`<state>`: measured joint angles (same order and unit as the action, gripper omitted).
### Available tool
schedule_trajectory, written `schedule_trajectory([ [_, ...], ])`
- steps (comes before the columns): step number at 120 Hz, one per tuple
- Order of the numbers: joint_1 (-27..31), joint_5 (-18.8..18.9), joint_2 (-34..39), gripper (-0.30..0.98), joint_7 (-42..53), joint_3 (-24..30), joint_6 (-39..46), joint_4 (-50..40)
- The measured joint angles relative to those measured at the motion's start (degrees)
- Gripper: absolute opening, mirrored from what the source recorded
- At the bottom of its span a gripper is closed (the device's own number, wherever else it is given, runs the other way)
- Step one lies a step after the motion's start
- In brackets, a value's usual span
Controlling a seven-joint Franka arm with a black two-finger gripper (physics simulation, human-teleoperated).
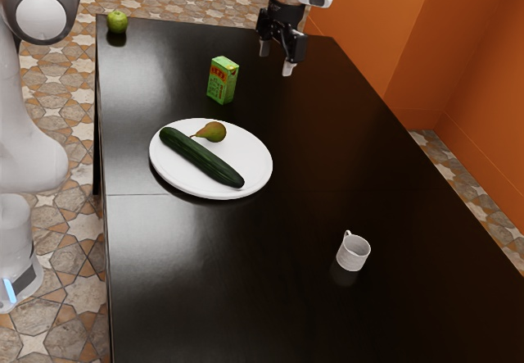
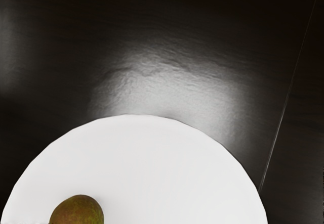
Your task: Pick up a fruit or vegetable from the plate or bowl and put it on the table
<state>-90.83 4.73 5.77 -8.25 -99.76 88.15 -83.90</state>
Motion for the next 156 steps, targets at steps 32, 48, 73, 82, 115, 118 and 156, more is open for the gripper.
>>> schedule_trajectory([
  [32,0.23,0.08,-0.44,0.69,-1.44,1.35,-1.49,4.52],
  [48,0.16,-0.13,-1.19,0.69,-4.02,3.35,-5.36,10.00],
  [73,-1.40,-1.12,-3.33,0.69,-14.93,6.57,-14.80,13.02],
  [82,-0.84,-1.68,-3.11,0.69,-18.20,6.40,-16.86,13.08],
  [115,18.32,-2.72,-1.86,0.69,-27.35,15.58,-8.82,-4.68],
  [118,21.94,-2.75,-1.50,0.69,-28.02,19.42,-7.73,-6.39],
  [156,65.97,15.21,19.49,0.68,-35.54,63.95,5.42,-31.56],
])
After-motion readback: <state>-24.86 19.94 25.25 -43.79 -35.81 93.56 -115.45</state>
